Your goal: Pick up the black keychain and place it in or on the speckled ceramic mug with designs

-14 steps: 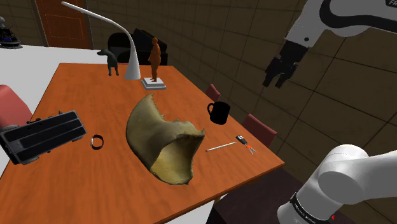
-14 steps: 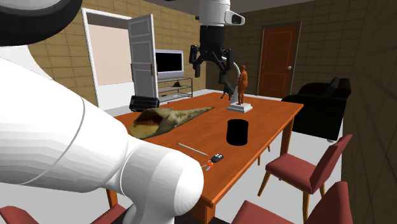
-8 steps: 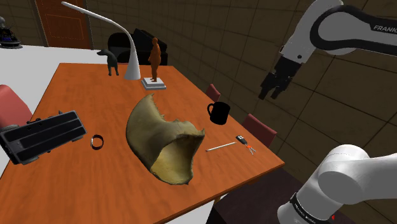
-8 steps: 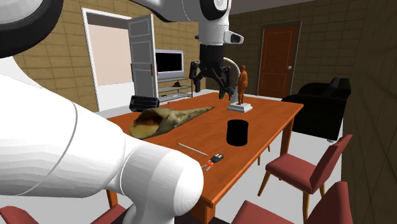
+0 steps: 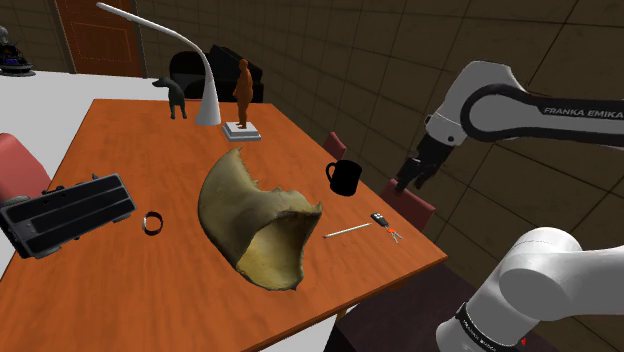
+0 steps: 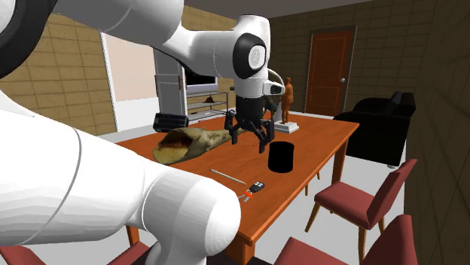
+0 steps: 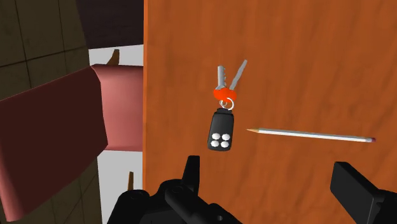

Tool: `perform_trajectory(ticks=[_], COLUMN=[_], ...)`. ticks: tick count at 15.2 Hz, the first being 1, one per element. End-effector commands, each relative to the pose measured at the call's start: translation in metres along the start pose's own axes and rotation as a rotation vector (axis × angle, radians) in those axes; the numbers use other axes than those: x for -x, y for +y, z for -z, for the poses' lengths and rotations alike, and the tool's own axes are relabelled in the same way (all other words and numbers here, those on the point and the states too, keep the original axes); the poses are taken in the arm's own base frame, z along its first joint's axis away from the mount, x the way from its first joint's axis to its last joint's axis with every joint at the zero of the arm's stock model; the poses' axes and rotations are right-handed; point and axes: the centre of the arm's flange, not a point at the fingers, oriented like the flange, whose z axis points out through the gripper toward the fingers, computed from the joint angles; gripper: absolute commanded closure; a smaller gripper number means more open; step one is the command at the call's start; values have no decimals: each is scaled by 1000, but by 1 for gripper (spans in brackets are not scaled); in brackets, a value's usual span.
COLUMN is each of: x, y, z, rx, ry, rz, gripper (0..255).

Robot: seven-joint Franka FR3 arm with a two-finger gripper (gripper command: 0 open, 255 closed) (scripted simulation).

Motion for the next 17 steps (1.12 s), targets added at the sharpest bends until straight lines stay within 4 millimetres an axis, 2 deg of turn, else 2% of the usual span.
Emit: perform_trajectory(ticks=[1, 7, 15, 17], x=[2, 13, 13, 13], y=[5, 17, 18, 18], z=[-26, -103, -144, -144], rx=[5, 21, 21, 21], ry=[6, 15, 15, 15], rz=[4, 16, 16, 16], gripper=[0, 0, 0, 0])
